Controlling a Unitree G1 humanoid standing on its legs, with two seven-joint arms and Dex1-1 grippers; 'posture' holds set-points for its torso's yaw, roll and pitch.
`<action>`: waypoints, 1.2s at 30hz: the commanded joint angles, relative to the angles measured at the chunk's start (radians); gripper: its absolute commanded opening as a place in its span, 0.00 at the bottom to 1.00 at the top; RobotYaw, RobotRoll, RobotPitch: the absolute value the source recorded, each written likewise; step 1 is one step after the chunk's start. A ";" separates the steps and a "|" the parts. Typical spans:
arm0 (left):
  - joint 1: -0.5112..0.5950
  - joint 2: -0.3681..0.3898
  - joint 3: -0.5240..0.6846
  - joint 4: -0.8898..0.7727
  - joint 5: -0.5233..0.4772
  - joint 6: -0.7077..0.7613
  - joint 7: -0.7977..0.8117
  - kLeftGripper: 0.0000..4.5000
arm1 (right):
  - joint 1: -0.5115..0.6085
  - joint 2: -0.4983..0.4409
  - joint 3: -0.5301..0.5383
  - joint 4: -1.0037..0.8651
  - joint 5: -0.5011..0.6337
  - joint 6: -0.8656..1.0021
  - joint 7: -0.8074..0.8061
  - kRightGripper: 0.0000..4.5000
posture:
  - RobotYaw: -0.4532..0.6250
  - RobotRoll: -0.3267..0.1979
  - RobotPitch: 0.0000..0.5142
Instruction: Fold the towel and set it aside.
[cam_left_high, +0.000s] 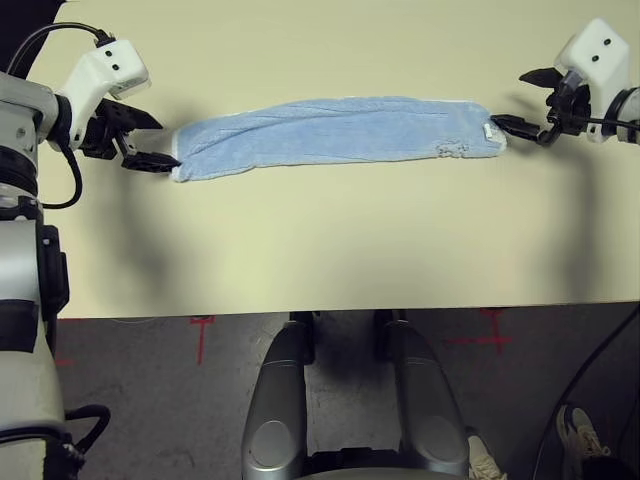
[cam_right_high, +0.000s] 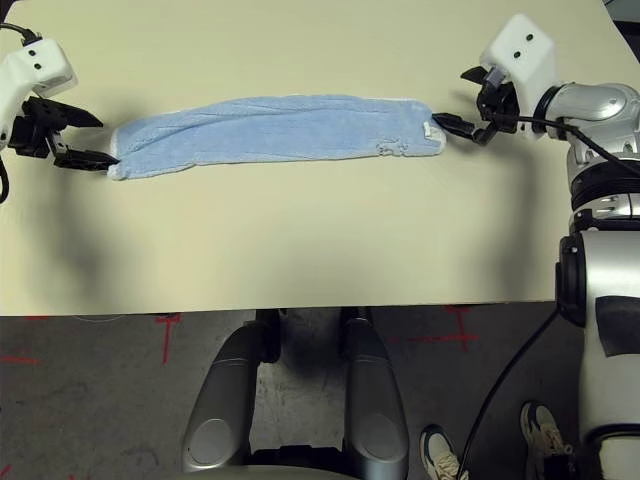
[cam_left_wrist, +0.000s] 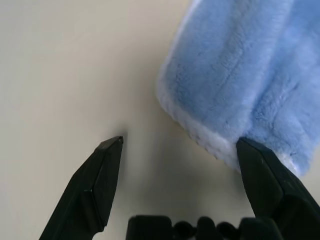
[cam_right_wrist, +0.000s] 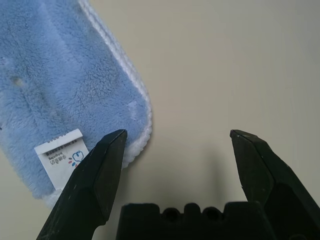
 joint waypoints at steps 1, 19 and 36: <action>0.019 0.007 -0.012 0.023 0.036 -0.031 0.097 1.00 | -0.009 -0.042 -0.009 0.018 -0.016 0.001 -0.001 0.99 | 0.46 0.62 0.73; -0.019 0.024 0.050 -0.011 -0.056 0.112 -0.252 1.00 | -0.024 0.012 -0.062 0.002 0.033 0.016 0.017 0.99 | 0.47 0.62 0.72; 0.040 -0.005 0.320 -0.076 -0.364 0.221 -0.402 1.00 | 0.022 0.031 -0.230 -0.009 0.264 0.310 0.361 0.99 | 0.49 0.62 0.72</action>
